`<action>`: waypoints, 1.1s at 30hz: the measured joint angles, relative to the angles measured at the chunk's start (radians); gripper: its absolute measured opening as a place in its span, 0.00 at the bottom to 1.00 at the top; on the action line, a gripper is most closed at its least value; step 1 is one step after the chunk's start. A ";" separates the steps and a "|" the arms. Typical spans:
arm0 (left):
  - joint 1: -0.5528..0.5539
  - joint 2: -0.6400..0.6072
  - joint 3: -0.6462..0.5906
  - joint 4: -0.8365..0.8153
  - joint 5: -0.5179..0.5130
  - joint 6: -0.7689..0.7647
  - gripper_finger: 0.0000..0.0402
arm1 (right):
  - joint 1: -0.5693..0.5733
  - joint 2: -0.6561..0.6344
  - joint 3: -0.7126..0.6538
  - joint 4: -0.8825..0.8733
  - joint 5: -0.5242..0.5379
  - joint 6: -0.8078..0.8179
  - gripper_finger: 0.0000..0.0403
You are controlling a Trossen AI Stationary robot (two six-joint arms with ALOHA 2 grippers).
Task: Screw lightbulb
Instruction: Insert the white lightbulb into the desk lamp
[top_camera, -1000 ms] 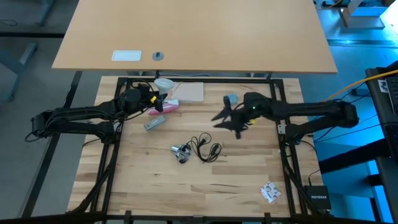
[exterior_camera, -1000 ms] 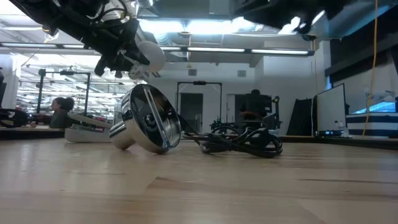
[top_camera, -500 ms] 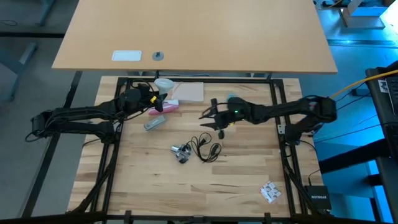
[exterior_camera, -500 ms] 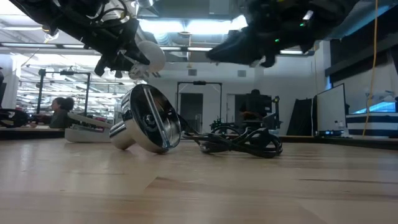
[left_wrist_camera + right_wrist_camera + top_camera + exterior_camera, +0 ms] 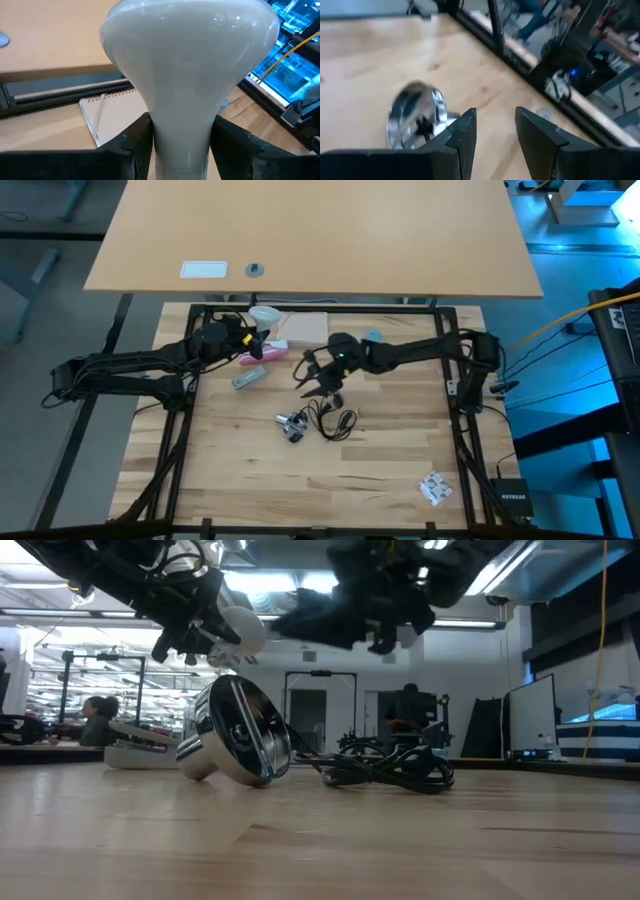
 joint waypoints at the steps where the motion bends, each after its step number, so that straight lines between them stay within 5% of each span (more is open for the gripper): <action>1: 0.000 0.000 0.000 -0.003 0.000 0.002 0.39 | 0.000 0.012 0.018 -0.026 0.007 -0.013 0.35; 7: 0.000 0.000 0.000 -0.006 0.000 0.032 0.39 | 0.001 0.068 0.077 -0.104 -0.122 -0.014 0.35; 22: 0.000 0.000 0.000 -0.004 0.000 0.036 0.39 | 0.008 0.200 0.085 -0.076 -0.120 -0.006 0.35; 33: 0.000 0.000 0.000 -0.004 0.000 0.035 0.39 | 0.008 0.257 0.126 -0.083 -0.274 0.070 0.35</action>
